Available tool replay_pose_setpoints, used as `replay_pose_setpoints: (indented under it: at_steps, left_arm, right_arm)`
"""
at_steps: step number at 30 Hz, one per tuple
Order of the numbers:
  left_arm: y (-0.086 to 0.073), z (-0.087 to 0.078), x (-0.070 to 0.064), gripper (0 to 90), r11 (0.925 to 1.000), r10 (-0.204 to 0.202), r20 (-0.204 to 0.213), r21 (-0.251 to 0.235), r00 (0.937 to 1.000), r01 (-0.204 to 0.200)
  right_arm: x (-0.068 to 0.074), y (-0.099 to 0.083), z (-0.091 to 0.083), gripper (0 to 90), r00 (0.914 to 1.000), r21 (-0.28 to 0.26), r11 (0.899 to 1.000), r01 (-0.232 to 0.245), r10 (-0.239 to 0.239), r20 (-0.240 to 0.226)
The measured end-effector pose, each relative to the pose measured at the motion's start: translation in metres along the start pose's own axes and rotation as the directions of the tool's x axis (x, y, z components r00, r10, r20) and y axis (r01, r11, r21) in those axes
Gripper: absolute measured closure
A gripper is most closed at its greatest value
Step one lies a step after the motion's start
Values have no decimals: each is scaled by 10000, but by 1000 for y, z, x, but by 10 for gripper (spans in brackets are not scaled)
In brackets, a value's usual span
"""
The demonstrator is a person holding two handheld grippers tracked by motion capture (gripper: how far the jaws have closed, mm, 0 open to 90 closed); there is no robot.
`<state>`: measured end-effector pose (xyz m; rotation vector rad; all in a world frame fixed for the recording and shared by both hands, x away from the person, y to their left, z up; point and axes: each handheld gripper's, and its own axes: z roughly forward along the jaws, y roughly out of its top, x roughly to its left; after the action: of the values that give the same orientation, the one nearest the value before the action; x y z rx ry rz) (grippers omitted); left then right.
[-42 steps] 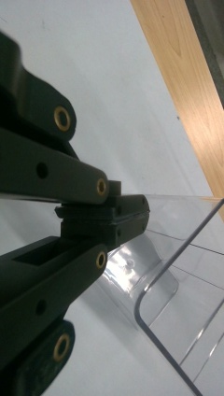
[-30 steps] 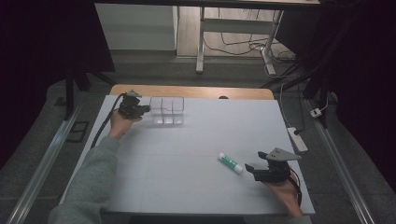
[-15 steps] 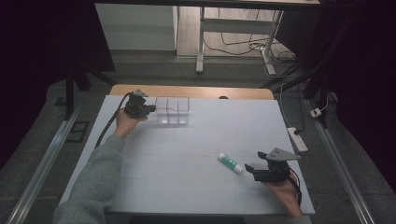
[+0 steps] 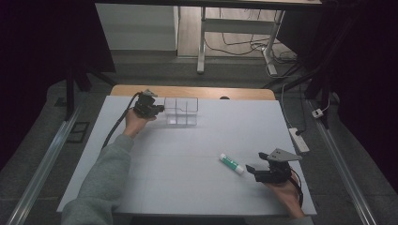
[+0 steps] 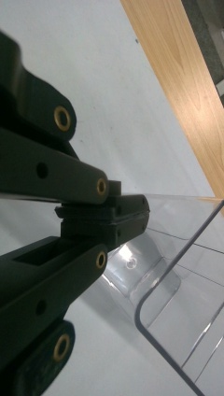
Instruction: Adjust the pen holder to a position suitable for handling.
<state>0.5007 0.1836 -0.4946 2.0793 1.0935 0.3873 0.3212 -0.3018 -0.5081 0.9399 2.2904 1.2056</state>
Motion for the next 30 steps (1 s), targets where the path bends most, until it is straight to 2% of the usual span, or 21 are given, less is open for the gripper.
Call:
replay_pose_setpoints:
  at_steps: [8,17,30]
  left_arm:
    - [7,8,-8,889,10000,11,155,47,9999,-12]
    - [18,18,-25,889,9992,370,141,135,9992,-372]
    - [27,28,-34,889,9996,249,224,142,9994,-252]
  right_arm:
    - [0,0,0,230,10000,30,10000,10,-10,13]
    - [1,0,1,231,10000,27,10000,21,-21,-29]
    - [0,0,1,231,10000,59,10000,8,-7,-52]
